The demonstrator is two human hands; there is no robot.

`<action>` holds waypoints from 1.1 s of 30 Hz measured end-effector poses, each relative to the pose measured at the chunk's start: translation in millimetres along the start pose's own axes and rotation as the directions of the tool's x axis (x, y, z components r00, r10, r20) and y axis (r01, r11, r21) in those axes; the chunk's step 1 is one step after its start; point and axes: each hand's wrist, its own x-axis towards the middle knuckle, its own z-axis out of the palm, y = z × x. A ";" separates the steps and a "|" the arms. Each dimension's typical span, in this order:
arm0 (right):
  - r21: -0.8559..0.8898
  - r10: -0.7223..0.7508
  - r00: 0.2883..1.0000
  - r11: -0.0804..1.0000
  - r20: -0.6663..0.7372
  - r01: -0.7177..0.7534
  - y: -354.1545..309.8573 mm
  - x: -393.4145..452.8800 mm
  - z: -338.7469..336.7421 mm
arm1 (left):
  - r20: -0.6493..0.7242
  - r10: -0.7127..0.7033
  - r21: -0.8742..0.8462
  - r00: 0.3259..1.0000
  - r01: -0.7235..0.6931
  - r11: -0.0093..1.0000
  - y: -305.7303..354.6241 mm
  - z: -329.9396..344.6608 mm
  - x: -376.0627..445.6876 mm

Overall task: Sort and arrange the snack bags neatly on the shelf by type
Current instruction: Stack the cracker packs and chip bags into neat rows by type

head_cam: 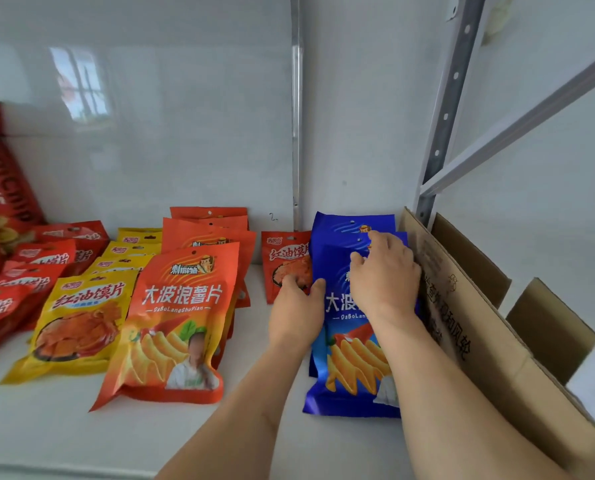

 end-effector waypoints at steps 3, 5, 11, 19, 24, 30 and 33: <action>0.096 -0.104 0.991 0.991 0.085 0.096 -15.0 -2.1 1.7 | -0.114 0.189 0.328 0.975 -0.143 0.934 4.7 -18.4 -11.6; 0.138 -0.164 0.980 0.979 0.113 0.148 -25.6 -4.7 6.4 | -0.153 0.350 0.547 0.924 -0.216 0.809 4.1 -32.7 -16.2; 0.274 -0.271 0.957 0.933 0.105 0.234 -63.0 -14.4 26.2 | -0.116 0.733 0.775 0.670 -0.401 0.489 -11.1 -70.1 -10.6; 0.297 -0.152 0.923 0.954 0.353 0.043 -95.7 2.6 77.4 | -0.052 0.825 0.850 0.563 -0.409 0.332 -21.5 -116.9 27.4; 0.143 0.029 0.926 0.986 0.377 -0.089 -102.1 13.7 106.1 | 0.039 0.859 0.828 0.510 -0.498 0.258 -29.7 -130.9 54.1; -0.105 0.221 0.863 0.975 0.455 -0.194 -103.2 17.6 133.0 | 0.087 0.870 0.780 0.485 -0.576 0.243 -33.7 -129.0 72.9; -0.084 0.153 0.877 0.988 0.456 -0.129 -106.0 17.0 139.8 | 0.054 0.855 0.759 0.516 -0.578 0.301 -31.6 -127.5 80.4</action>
